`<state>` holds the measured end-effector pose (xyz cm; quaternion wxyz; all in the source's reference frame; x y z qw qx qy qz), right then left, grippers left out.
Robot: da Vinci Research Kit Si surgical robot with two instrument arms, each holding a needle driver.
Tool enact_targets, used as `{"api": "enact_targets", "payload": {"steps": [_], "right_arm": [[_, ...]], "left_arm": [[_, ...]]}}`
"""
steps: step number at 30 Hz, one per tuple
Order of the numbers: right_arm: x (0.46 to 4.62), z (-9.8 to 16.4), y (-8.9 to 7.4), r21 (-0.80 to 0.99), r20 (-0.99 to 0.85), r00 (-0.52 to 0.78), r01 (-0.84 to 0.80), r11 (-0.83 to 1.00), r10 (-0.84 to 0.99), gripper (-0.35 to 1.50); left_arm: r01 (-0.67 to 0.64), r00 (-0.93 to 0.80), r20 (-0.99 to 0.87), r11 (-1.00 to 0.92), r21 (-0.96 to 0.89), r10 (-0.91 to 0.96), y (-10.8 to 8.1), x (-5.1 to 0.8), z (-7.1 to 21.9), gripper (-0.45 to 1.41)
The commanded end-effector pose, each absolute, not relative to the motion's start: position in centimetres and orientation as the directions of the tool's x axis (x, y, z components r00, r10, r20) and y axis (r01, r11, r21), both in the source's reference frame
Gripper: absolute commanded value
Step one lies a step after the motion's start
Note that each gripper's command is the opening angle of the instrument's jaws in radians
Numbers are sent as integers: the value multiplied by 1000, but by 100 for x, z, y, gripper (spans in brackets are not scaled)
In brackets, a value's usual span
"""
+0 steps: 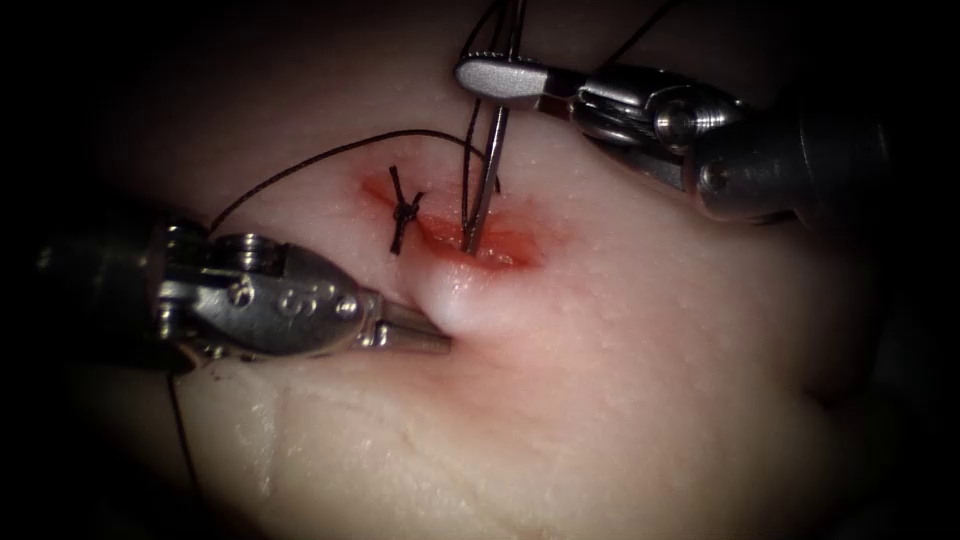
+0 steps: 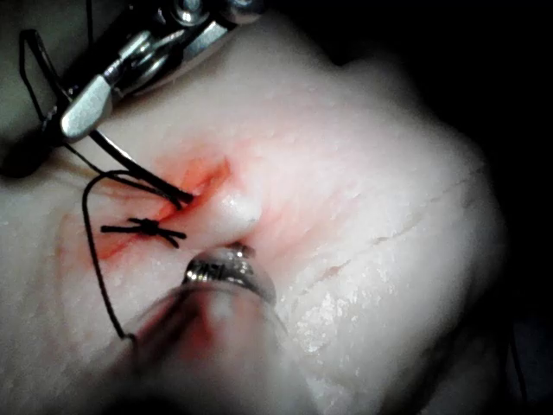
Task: Wound Closure
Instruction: Right end-effector pushes needle through skin below wound
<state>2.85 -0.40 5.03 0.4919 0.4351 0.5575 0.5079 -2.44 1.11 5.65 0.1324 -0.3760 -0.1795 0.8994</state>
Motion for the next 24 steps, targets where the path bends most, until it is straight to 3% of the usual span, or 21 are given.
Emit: {"api": "enact_targets", "payload": {"steps": [1,12,24], "right_arm": [[293,504,-46,996,-86,-134,-9,85,987,-35],[296,501,-54,996,84,-129,30,-80,988,-35],[305,490,-70,988,141,-119,75,-133,983,-35]], "left_arm": [[-102,-682,-628,-899,-426,375,102,-249,570,-38],[-103,-682,-628,-899,-426,375,103,-250,570,-38],[-100,-683,-630,-901,-421,370,102,-251,571,-38]]}}
